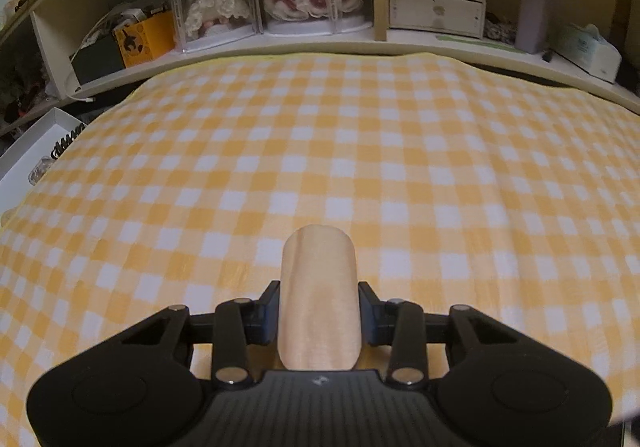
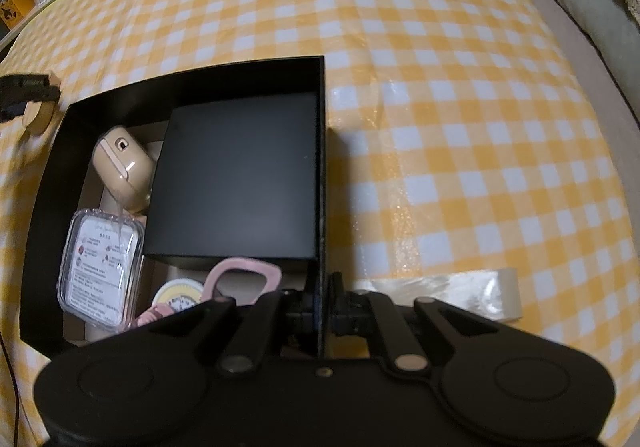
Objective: Organize rigid objects
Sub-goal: 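Lower the oval block into the tray beside the earbud case, release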
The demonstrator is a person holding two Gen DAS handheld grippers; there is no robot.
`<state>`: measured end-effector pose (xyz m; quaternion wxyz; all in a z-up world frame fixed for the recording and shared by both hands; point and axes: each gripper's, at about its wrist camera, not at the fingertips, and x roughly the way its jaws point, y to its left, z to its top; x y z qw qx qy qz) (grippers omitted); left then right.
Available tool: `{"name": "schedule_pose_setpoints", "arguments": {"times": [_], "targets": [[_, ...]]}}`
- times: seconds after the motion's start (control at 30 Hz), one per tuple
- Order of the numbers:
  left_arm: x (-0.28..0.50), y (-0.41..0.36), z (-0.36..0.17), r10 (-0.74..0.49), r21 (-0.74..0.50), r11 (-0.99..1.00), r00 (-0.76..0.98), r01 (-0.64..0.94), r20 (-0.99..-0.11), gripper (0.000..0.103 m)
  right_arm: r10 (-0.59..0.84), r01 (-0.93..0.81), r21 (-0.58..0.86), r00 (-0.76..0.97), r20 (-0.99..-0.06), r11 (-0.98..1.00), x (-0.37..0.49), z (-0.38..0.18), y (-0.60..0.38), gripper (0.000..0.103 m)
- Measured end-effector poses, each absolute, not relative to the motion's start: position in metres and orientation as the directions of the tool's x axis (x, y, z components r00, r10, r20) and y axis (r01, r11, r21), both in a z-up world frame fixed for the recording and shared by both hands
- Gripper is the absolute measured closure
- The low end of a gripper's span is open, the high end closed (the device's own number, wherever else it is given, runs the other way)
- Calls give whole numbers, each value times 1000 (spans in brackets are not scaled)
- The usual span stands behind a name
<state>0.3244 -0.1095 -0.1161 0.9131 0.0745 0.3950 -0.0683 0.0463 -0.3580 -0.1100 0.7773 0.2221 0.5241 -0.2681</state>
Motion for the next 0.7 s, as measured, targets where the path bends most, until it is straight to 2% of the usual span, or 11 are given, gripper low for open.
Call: {"name": "schedule_pose_setpoints", "arguments": {"times": [0.17, 0.33, 0.53, 0.7], "targets": [[297, -92, -111, -99, 48, 977, 647, 206, -756, 62, -187, 650, 61, 305, -934, 758, 47, -111, -356, 98], [263, -77, -83, -167, -4, 970, 653, 244, -739, 62, -194, 644, 48, 300, -934, 763, 48, -110, -353, 98], [210, -75, -38, -302, -92, 937, 649, 338, -698, 63, -193, 649, 49, 296, -935, 759, 49, -110, -354, 98], [166, -88, -21, -446, -219, 881, 577, 420, -684, 62, -196, 645, 43, 294, -935, 763, 49, -108, -353, 98]]}}
